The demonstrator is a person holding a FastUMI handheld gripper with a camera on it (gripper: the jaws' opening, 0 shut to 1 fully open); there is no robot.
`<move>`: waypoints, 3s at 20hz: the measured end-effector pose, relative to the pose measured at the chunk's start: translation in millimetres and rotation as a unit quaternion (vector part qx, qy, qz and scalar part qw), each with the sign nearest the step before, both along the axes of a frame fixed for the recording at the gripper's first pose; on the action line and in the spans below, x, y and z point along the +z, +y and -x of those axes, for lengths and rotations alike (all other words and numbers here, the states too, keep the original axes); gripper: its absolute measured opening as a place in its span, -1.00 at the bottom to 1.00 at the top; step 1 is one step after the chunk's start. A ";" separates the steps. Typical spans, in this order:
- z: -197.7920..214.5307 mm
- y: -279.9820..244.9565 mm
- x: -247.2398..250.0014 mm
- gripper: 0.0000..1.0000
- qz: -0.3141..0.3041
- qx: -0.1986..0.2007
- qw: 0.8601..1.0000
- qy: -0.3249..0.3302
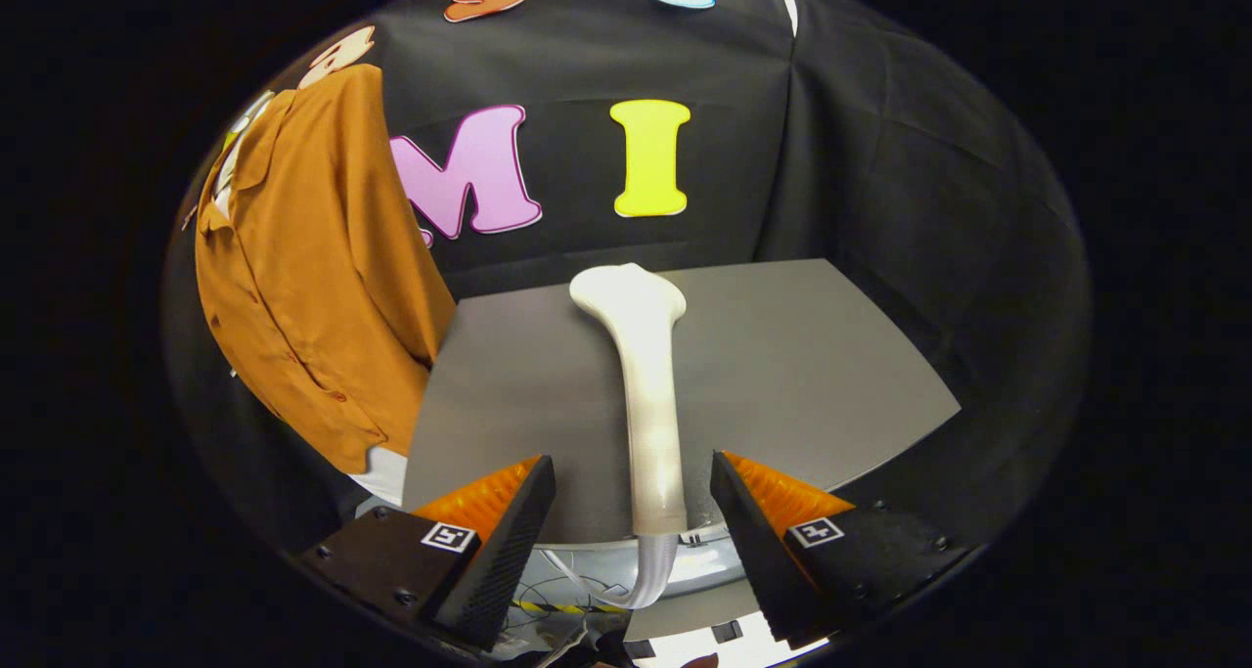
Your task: Iron the clothes twice with a garment steamer, once on the left side and once on the right side.
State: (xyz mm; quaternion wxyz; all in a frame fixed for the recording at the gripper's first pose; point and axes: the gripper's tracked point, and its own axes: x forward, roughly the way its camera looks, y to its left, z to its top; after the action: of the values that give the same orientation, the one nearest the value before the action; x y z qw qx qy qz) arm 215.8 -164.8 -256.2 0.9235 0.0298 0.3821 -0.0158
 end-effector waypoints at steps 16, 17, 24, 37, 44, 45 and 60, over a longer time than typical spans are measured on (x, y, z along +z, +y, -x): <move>-3.1 -22.1 -8.8 -0.48 -0.008 -0.006 0.999 -0.045; -1.6 -22.0 5.4 -0.48 -0.007 -0.007 0.998 -0.067; 42.1 5.4 100.6 -0.48 -0.022 -0.016 0.972 -0.235; 96.1 121.4 166.8 -0.49 0.020 0.018 0.928 -0.371; 81.6 181.1 173.8 -0.49 0.010 0.030 0.929 -0.369; 78.4 188.1 175.0 -0.49 0.010 0.032 0.928 -0.370; 13.7 260.2 152.5 -0.49 0.048 0.039 0.929 -0.365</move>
State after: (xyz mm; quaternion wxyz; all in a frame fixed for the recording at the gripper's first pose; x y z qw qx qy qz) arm 202.1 95.4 -103.7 0.9994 -0.0262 0.0186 0.0135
